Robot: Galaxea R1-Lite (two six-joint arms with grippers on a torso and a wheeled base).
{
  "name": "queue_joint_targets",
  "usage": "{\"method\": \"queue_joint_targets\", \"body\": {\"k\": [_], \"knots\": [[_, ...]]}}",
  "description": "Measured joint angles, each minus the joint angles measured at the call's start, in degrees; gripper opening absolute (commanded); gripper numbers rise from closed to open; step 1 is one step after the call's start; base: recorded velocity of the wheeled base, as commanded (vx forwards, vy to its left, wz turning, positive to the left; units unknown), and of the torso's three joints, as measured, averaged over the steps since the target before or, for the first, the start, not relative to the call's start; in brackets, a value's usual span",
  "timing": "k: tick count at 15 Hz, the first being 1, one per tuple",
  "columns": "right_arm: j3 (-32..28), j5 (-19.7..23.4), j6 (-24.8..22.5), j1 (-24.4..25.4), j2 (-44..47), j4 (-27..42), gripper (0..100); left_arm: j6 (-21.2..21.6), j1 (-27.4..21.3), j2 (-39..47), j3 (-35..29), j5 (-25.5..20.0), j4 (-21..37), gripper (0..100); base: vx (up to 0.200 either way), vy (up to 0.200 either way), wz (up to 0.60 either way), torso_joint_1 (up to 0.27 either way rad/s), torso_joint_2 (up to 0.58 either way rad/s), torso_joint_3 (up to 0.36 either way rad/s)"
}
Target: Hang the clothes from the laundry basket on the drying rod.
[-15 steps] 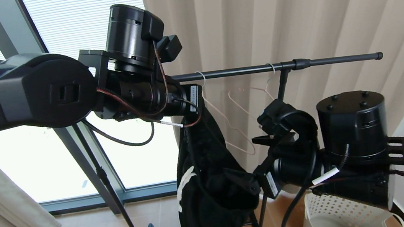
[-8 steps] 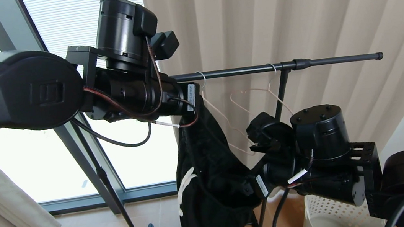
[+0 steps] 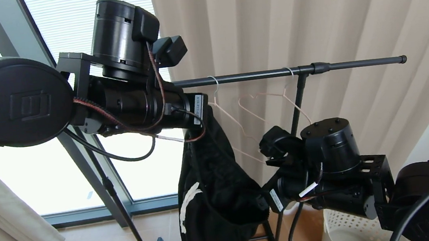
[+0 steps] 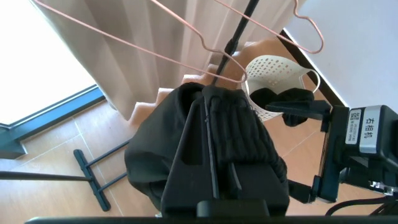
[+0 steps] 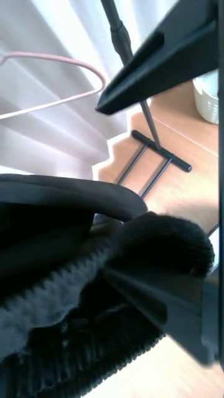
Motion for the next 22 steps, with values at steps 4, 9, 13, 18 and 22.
{"method": "queue_joint_targets", "body": {"k": [4,9,13,18,22], "knots": [[0.1,0.1,1.0,0.0,0.1,-0.1,0,0.6,0.0,-1.2,1.4,0.0,0.0,0,0.000,0.000,0.00,0.000,0.00,0.000],[2.2,0.1,2.3,-1.7,-1.5,-1.5,0,1.1,0.0,-2.5,4.1,-0.1,0.0,0,0.000,0.000,0.00,0.000,0.00,0.000],[6.1,-0.2,5.8,-4.5,-6.7,-3.6,0,1.8,0.5,-3.9,9.6,-2.4,-0.5,0,0.000,0.000,0.00,0.000,0.00,0.000],[7.4,-3.2,6.5,-8.8,-12.4,-3.4,0,2.9,0.6,-4.7,17.9,-5.6,-2.7,0,0.000,0.000,0.00,0.000,0.00,0.000],[7.4,-5.6,8.7,-9.2,-13.7,-3.6,0,3.3,-0.6,-3.9,23.0,-5.6,-7.6,0,0.000,0.000,0.00,0.000,0.00,0.000]]}}
